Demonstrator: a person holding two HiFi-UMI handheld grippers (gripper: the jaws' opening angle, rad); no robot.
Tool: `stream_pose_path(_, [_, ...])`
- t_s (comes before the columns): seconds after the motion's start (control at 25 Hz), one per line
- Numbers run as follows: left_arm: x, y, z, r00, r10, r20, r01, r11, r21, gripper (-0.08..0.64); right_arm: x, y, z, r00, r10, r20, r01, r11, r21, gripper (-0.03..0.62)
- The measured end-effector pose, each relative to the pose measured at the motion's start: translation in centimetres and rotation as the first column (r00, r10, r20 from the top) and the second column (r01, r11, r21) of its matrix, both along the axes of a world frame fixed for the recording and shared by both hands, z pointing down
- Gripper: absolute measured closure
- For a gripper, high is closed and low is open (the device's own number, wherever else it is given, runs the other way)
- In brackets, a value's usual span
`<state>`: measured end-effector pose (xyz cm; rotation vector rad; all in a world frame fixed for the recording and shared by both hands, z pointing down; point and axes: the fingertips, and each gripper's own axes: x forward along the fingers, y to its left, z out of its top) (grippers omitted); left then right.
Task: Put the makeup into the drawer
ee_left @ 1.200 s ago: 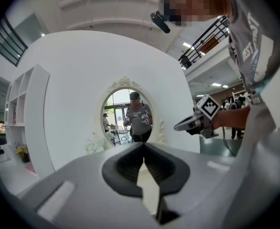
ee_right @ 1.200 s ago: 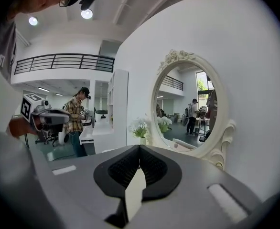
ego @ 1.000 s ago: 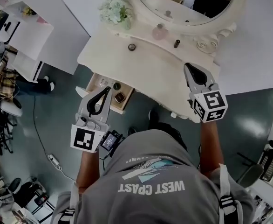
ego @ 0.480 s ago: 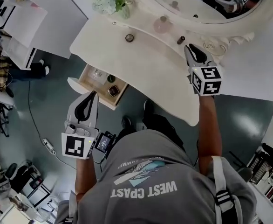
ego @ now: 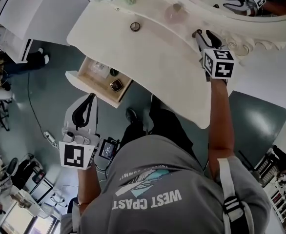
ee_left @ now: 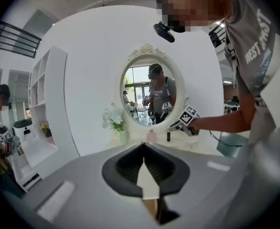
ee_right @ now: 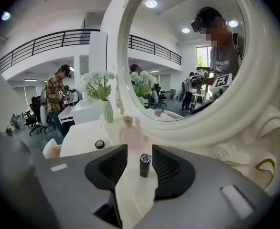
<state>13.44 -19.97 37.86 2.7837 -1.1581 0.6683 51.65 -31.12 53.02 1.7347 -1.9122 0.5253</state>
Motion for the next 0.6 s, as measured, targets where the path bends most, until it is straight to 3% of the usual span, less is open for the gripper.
stream_pose_path(0.6, [0.9, -1.4, 2.2, 1.0, -0.009, -0.021, 0.008, 1.0, -0.016, 0.558, 1.1, -1.8, 4.5, 1.0, 0.001, -0.025, -0.004, 0.996, -0.087, 0.431])
